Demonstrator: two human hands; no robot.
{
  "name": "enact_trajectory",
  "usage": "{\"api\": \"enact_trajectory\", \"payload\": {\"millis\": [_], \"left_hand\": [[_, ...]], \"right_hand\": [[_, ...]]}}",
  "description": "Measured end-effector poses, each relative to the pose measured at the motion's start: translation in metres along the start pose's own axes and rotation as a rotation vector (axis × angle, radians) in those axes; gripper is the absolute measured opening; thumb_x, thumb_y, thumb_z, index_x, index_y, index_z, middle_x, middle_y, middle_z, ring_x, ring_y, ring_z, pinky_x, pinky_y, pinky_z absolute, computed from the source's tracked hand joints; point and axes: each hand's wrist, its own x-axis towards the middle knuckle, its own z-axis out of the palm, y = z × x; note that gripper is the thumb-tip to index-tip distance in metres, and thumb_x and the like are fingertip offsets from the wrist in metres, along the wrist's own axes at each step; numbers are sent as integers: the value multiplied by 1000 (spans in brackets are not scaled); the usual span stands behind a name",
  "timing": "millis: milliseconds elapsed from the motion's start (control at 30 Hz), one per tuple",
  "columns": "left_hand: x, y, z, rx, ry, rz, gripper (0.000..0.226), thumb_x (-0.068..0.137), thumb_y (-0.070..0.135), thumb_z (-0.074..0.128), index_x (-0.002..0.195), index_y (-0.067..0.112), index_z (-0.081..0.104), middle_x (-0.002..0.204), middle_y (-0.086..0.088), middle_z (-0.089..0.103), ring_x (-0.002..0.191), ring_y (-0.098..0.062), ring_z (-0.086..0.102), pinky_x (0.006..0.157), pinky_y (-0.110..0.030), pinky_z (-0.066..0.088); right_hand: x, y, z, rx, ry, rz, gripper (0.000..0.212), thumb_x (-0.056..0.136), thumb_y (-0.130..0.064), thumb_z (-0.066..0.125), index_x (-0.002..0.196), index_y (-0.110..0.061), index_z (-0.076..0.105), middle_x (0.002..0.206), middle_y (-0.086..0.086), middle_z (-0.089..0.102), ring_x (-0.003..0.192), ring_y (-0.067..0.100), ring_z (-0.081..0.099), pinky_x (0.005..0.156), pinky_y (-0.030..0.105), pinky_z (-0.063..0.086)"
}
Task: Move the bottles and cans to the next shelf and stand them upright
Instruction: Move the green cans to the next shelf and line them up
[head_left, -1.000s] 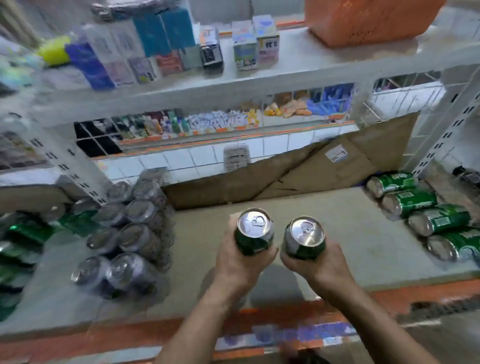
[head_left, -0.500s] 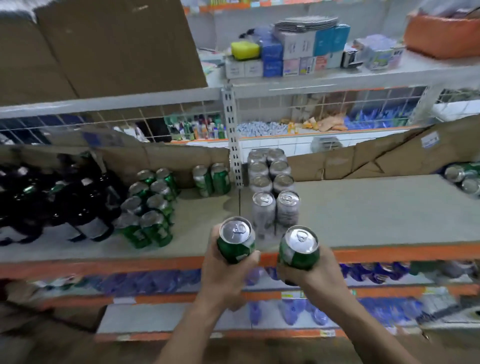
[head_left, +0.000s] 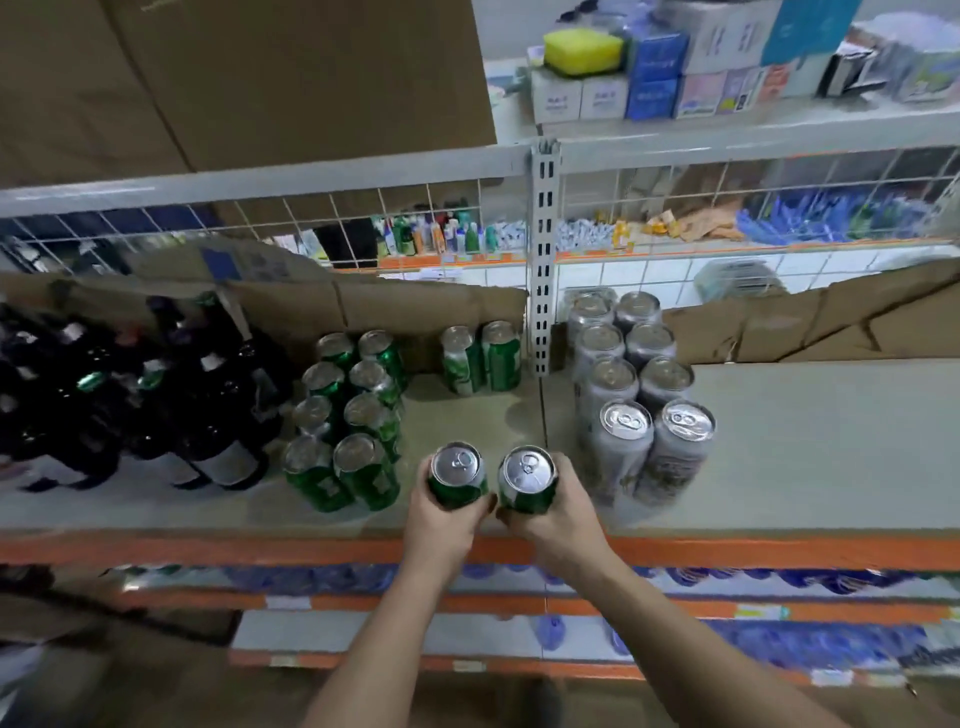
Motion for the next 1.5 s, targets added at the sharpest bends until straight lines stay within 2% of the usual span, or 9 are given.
{"api": "enact_trajectory", "payload": {"millis": [167,233,467,633,767,967,1233,1333,1500], "left_hand": [[48,-11,11,111,-33,-69,75,63,1,94,122,25,55,118,2,67,114,-19,63,97,-26,50],[58,-12,13,129,-76,-79,76,64,0,93,121,29,52,116,8,64,110,-11,60,89,-12,44],[50,-27,5,295,-70,-96,79,61,37,94,123,35,46,123,4,61,115,-18,60,101,-43,51],[84,-11,26,281,-28,-40,54,77,10,87,119,31,59,117,16,65,115,-12,61,100,-31,46],[127,-2,41,304,2,81,23,84,9,76,96,27,70,93,11,73,90,-3,68,83,-40,58],[159,-6,41,448,-27,230,33,86,43,71,117,33,67,112,17,70,111,-3,65,96,-36,54],[151,22,38,284,-72,37,84,70,37,83,143,23,43,140,-5,54,131,-26,52,110,-47,45],[134,71,15,237,-38,318,70,77,26,76,140,18,46,137,3,50,131,-16,50,112,-28,39],[125,167,4,129,-383,576,57,83,24,71,137,27,54,137,15,58,134,-9,51,110,-16,37]], "right_hand": [[59,19,21,4,-9,27,39,74,-7,86,107,-19,70,97,-10,77,94,-4,69,82,20,53],[73,26,21,-39,-4,41,59,77,-13,86,129,-17,57,119,-9,69,112,4,63,95,16,46],[68,48,23,-313,130,65,74,71,-51,73,133,-27,40,128,4,60,119,25,59,102,32,42],[87,50,31,-241,201,-42,53,79,-32,80,123,-42,53,120,-15,66,112,8,64,98,32,52],[125,38,46,-29,190,-3,40,85,-6,77,117,-28,65,110,-2,71,104,18,70,84,50,58],[160,27,59,-81,294,-57,53,84,-1,76,130,-21,62,126,-4,69,123,8,62,102,35,52],[146,-14,57,-154,335,-63,70,75,-4,79,137,-19,50,136,1,60,130,14,54,110,32,44],[125,-70,47,-196,334,-131,73,79,-6,77,145,-14,48,137,0,56,130,13,52,110,22,39],[95,-146,-29,-318,341,-365,64,86,-10,76,144,-23,52,131,-24,54,124,-11,50,105,9,37]]}}
